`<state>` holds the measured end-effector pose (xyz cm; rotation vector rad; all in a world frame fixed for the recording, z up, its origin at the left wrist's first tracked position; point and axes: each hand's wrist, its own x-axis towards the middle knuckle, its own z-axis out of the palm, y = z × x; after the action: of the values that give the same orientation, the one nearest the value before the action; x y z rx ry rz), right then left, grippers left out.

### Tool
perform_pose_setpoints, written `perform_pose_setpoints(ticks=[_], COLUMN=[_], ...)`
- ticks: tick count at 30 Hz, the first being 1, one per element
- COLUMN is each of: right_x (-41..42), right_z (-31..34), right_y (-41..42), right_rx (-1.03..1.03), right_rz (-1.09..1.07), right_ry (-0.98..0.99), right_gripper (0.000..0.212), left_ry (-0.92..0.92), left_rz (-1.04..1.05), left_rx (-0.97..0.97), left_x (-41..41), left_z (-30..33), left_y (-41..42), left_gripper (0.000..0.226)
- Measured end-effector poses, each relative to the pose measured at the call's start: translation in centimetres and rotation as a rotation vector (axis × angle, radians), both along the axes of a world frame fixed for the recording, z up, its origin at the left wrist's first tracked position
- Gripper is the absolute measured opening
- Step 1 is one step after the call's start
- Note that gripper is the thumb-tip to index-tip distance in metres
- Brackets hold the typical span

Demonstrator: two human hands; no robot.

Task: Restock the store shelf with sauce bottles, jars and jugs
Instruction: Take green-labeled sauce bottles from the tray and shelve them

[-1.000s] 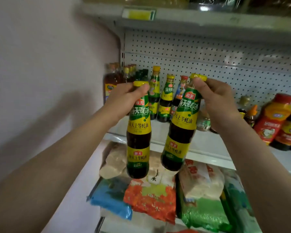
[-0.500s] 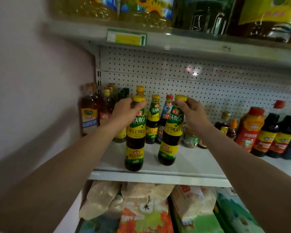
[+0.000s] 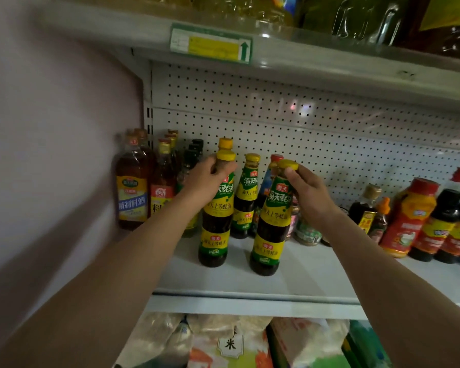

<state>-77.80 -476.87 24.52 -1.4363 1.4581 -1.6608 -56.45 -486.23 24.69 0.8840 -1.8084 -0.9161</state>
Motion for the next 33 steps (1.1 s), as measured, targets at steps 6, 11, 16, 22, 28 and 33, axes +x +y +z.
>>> perform_pose_setpoints(ticks=[6,11,16,22,28,33], right_x=[-0.3,-0.5,-0.5,-0.5,-0.6,-0.6], right_z=[-3.5,-13.5,-16.1,-16.3,-16.3,-16.3], right_y=[1.3,3.4,2.8,2.5,2.6,2.6], right_rx=[-0.002,0.078,0.104,0.108,0.115,0.114], right_rz=[0.057,0.122,0.092,0.076,0.075,0.076], right_ry=[-0.005,-0.129,-0.126,-0.079,-0.066,-0.08], right_gripper=[0.031,0.056,0.056,0.043,0.04,0.045], left_ry=[0.027,-0.065,-0.11,-0.12,-0.087,-0.065], left_rz=[0.0,0.013,-0.019,-0.014,0.027,0.07], left_rx=[0.17,0.285,0.272,0.246,0.233,0.225], left_x=[1.2,1.7,0.9,-0.8,-1.4,-1.8], left_z=[-7.2,-14.0,-14.2,-13.9,-13.9,-13.9], left_y=[1.6,1.2,0.0,-0.6,-0.6,-1.0], left_gripper=[0.07,0.076,0.074,0.081,0.078,0.079])
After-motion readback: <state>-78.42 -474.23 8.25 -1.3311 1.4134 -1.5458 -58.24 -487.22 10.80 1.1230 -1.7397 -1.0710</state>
